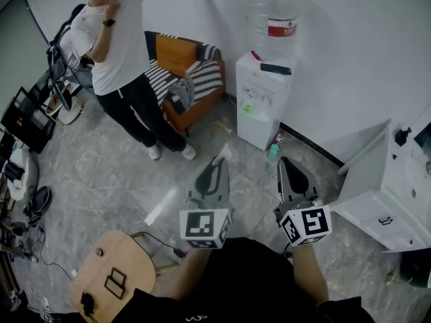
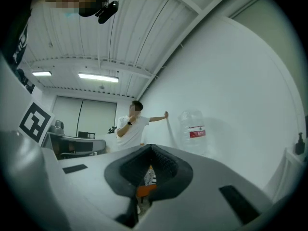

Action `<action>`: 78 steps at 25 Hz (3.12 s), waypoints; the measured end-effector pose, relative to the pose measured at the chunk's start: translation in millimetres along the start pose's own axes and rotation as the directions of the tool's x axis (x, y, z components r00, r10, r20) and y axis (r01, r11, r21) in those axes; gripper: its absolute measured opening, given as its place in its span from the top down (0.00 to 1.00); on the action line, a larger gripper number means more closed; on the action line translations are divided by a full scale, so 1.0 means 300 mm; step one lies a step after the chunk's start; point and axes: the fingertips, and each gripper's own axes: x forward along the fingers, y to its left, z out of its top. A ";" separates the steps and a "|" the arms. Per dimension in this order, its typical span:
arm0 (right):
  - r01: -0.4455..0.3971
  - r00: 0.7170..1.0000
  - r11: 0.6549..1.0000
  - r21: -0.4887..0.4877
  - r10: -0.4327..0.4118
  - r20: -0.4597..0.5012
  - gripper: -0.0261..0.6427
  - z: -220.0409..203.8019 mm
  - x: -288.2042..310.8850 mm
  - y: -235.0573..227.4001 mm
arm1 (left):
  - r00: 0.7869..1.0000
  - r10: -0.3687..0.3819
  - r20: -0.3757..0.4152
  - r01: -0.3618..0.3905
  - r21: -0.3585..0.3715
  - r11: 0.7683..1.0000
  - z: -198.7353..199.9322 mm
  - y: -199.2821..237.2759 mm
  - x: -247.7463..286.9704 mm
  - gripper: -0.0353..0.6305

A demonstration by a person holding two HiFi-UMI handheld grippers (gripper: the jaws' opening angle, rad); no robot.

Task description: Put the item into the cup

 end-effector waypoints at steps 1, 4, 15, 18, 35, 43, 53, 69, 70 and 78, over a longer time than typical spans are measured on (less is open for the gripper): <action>0.002 1.000 1.000 -0.002 -0.002 0.014 0.95 0.015 0.007 -0.014 | 1.000 0.006 0.002 -0.006 0.001 1.000 0.004 0.007 0.009 0.86; 0.005 0.999 1.000 -0.003 -0.005 0.032 0.95 0.025 0.040 -0.043 | 1.000 0.016 0.007 -0.016 -0.001 1.000 0.010 0.030 0.042 0.86; 0.016 0.996 0.986 -0.167 -0.030 -0.080 0.95 -0.151 0.396 -0.160 | 0.997 -0.043 -0.068 0.041 -0.037 0.998 -0.139 0.174 0.437 0.86; 0.050 0.995 0.993 -0.104 -0.059 -0.083 0.95 -0.199 0.544 -0.240 | 0.992 -0.070 -0.108 0.067 -0.028 0.997 -0.167 0.220 0.598 0.86; 0.149 0.979 0.989 -0.009 -0.148 -0.142 0.95 -0.350 1.275 -0.527 | 0.927 -0.263 -0.266 0.262 -0.042 0.964 -0.275 0.463 1.323 0.86; 0.212 0.962 0.976 -0.050 -0.217 -0.166 0.95 -0.349 1.446 -0.624 | 0.881 -0.397 -0.256 0.376 -0.129 0.917 -0.285 0.491 1.533 0.86; 0.223 0.943 0.975 -0.015 -0.219 -0.249 0.95 -0.467 1.518 -0.693 | 0.846 -0.431 -0.313 0.414 -0.122 0.902 -0.382 0.502 1.651 0.86; 0.240 0.892 0.970 0.033 -0.207 -0.402 0.95 -0.806 1.540 -0.834 | 0.798 -0.422 -0.429 0.412 -0.122 0.903 -0.746 0.427 1.849 0.86; 0.241 0.886 0.970 0.030 -0.207 -0.415 0.95 -0.831 1.534 -0.837 | 0.791 -0.417 -0.447 0.412 -0.114 0.904 -0.777 0.426 1.849 0.86; 0.237 0.871 0.970 0.054 -0.187 -0.454 0.95 -1.018 1.561 -0.863 | 0.762 -0.385 -0.521 0.396 -0.096 0.913 -1.018 0.454 1.931 0.86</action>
